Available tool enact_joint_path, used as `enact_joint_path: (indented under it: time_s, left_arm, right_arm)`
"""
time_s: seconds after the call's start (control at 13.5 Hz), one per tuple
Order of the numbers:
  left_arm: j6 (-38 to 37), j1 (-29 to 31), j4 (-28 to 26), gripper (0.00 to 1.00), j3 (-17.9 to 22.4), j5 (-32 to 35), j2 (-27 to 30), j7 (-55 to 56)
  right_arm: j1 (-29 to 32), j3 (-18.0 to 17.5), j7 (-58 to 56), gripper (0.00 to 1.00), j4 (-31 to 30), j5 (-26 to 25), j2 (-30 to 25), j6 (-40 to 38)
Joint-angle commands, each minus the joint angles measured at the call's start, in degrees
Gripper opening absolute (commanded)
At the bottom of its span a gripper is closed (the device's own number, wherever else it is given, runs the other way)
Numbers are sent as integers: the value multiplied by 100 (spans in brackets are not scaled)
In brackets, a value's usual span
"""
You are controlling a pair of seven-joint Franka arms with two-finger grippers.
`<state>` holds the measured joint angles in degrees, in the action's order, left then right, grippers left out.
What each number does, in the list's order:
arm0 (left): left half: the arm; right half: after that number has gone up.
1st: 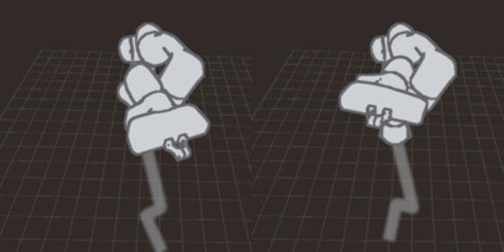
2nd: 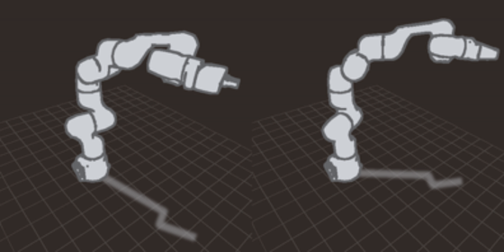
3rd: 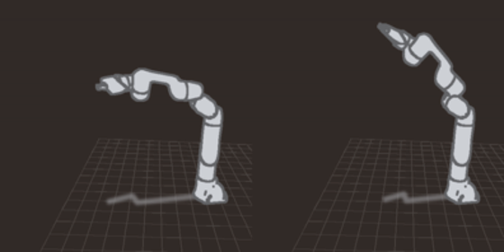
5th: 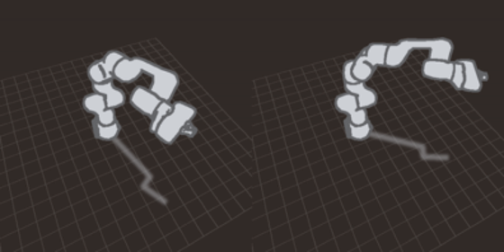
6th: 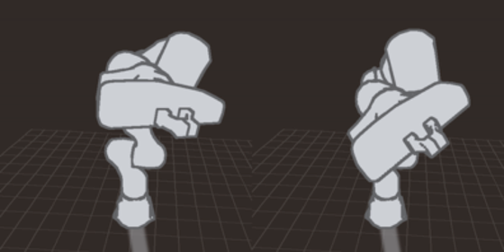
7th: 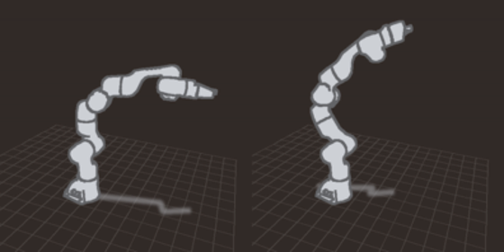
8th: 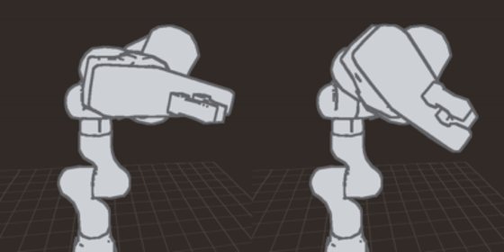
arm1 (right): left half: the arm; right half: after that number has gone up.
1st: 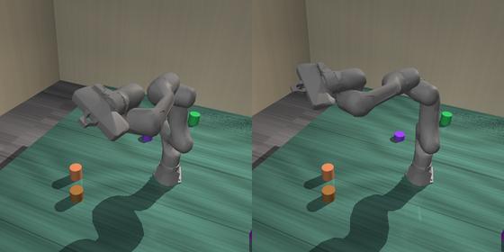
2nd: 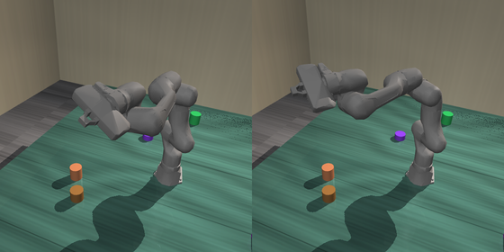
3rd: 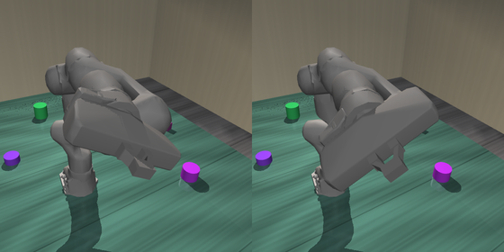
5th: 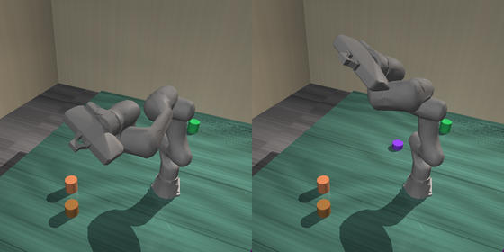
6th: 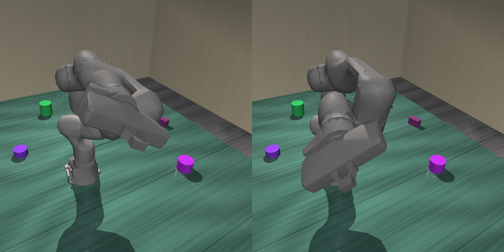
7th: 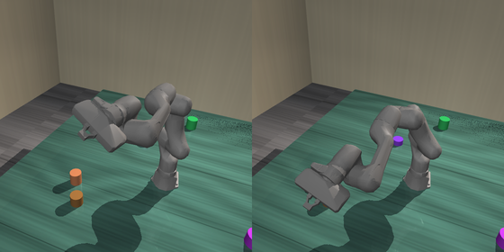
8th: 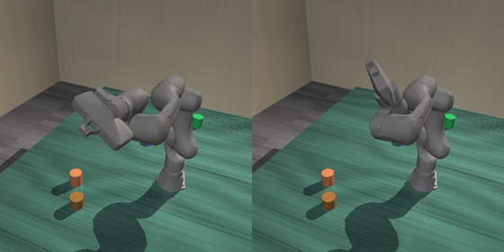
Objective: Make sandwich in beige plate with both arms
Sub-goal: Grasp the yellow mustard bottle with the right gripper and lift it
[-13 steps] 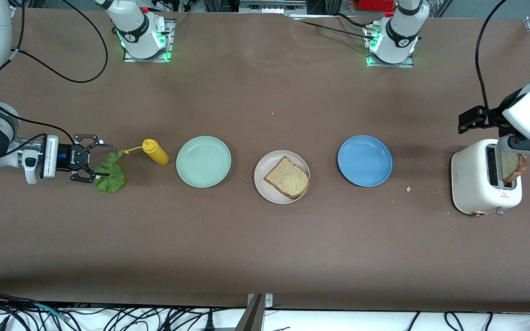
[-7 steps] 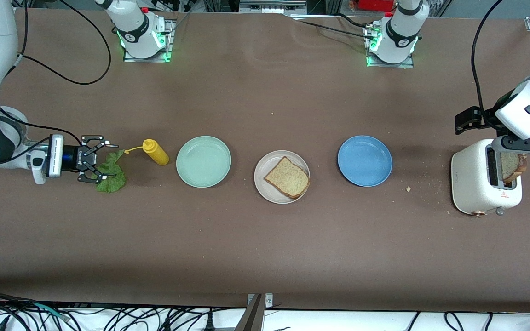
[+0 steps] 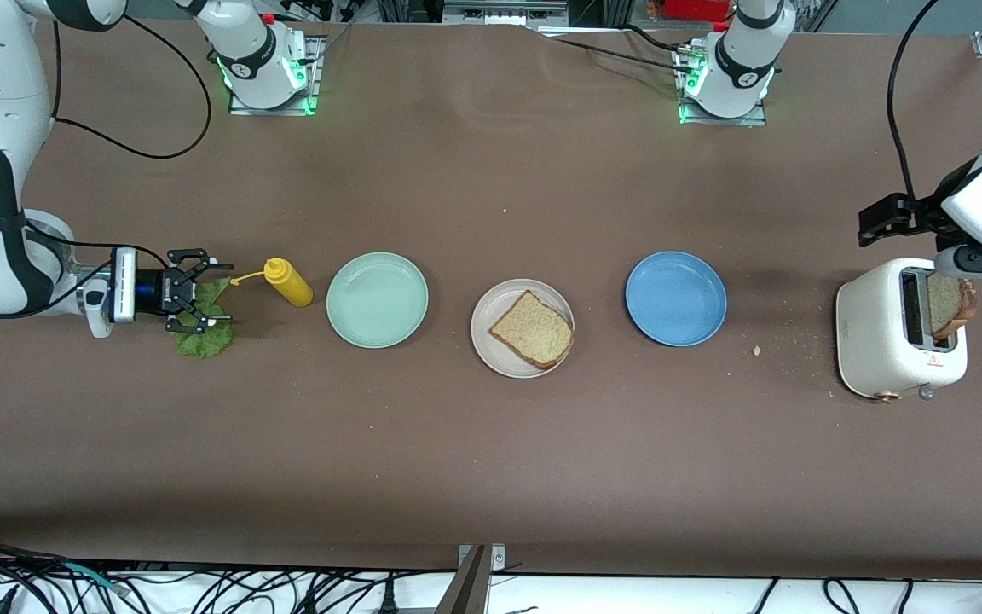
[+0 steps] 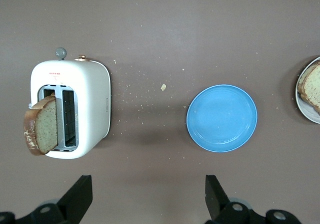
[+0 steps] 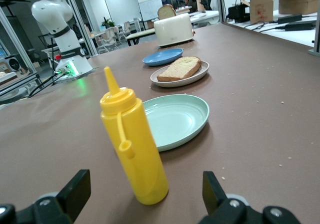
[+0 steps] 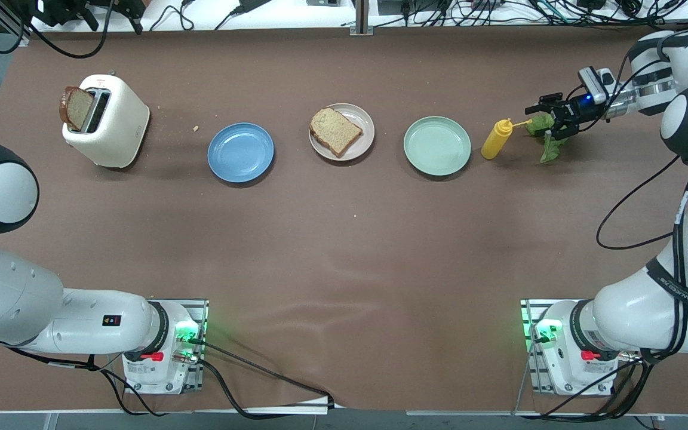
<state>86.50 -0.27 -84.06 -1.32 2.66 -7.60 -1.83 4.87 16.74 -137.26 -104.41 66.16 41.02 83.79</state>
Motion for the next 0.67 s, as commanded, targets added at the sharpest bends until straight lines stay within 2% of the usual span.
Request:
enact_joint_path:
  time_s: [0.0, 0.22, 0.59]
  left_arm:
    - [-2, 106, -128, 100, -17, -151, 206, -186]
    - [7, 80, -137, 100, -43, -151, 206, -116]
    - [33, 27, -155, 100, -52, -134, 189, -116]
  right_arm:
    - [101, -21, -249, 99, 87, 125, 213, -214]
    - [84, -39, -424, 99, 87, 125, 257, -214]
    - [84, -241, -793, 99, 79, 415, 521, -249]
